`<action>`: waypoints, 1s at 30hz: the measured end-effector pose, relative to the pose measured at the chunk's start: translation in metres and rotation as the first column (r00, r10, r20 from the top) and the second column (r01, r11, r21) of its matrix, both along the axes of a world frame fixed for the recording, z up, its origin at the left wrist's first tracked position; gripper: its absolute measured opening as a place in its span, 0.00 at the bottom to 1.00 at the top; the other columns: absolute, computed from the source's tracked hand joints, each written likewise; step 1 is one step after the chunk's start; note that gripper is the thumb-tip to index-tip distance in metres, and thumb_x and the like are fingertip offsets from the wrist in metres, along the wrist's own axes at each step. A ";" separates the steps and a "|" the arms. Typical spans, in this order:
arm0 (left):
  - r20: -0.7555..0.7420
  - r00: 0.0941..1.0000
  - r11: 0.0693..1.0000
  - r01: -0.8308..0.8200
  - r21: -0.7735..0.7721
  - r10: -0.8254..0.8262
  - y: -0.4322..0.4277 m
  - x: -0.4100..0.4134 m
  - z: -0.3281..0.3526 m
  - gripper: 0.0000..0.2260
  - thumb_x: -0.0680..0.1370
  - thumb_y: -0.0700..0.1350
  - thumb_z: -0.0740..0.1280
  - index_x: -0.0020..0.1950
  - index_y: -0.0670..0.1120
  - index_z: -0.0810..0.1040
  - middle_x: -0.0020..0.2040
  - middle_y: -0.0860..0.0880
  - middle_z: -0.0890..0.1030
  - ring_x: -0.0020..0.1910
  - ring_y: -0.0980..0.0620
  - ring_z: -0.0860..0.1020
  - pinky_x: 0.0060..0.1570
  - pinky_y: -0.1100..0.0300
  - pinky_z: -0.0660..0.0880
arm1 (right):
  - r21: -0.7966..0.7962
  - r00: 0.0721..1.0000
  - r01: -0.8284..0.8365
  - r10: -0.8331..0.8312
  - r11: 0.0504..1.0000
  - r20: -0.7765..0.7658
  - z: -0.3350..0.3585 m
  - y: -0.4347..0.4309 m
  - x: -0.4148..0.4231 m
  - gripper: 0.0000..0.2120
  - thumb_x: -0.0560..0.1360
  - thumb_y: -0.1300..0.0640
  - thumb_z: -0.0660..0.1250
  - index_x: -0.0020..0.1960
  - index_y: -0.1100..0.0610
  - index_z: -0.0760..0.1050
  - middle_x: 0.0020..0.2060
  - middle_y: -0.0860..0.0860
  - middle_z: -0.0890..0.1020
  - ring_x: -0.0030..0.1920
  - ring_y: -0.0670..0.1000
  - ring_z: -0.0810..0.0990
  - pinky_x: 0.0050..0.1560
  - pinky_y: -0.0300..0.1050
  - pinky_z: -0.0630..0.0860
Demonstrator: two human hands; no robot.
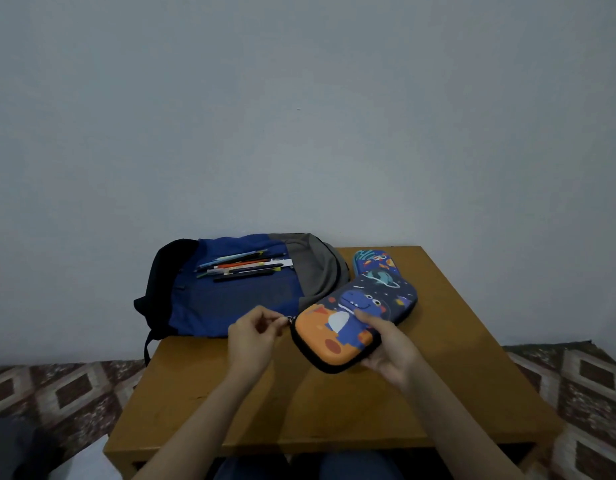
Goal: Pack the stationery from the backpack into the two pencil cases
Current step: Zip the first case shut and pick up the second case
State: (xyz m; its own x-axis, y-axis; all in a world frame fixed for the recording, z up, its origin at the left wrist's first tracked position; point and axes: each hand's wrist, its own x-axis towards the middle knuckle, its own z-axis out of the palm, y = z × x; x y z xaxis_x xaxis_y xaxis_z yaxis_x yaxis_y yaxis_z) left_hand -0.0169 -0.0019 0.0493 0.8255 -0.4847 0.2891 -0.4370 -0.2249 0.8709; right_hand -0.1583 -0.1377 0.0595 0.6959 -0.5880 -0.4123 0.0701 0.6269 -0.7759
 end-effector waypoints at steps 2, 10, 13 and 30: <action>-0.033 0.999 0.998 0.043 0.045 -0.041 0.001 0.006 0.002 0.10 0.74 0.39 0.69 0.35 0.51 0.76 0.36 0.52 0.80 0.39 0.55 0.79 0.40 0.63 0.73 | -0.044 0.998 -0.049 0.048 0.998 -0.028 0.002 0.000 0.002 0.08 0.73 0.62 0.69 0.51 0.61 0.77 0.41 0.56 0.83 0.40 0.53 0.82 0.33 0.48 0.80; -0.234 0.904 0.897 0.402 0.183 -0.357 -0.005 -0.013 0.004 0.33 0.71 0.59 0.69 0.72 0.49 0.64 0.64 0.53 0.72 0.60 0.56 0.72 0.56 0.64 0.71 | -0.356 0.969 -0.149 0.065 0.922 -0.238 -0.007 0.007 0.007 0.25 0.69 0.55 0.74 0.62 0.59 0.71 0.51 0.55 0.83 0.49 0.54 0.82 0.49 0.54 0.80; -0.254 0.871 0.850 0.476 0.225 -0.421 -0.015 -0.033 -0.008 0.58 0.55 0.70 0.73 0.76 0.53 0.48 0.72 0.53 0.61 0.68 0.53 0.66 0.67 0.52 0.68 | -0.361 0.965 -0.221 0.150 0.906 -0.214 -0.002 0.017 0.010 0.22 0.74 0.38 0.60 0.59 0.52 0.72 0.53 0.54 0.82 0.52 0.53 0.81 0.50 0.53 0.79; -0.703 0.667 0.966 0.229 -0.124 -0.248 0.017 -0.015 -0.037 0.27 0.74 0.40 0.64 0.71 0.51 0.61 0.61 0.44 0.73 0.57 0.44 0.75 0.55 0.50 0.75 | -0.387 0.915 -0.183 0.012 0.904 -0.404 -0.045 -0.019 -0.002 0.16 0.80 0.64 0.56 0.67 0.62 0.68 0.52 0.56 0.77 0.51 0.55 0.77 0.43 0.44 0.75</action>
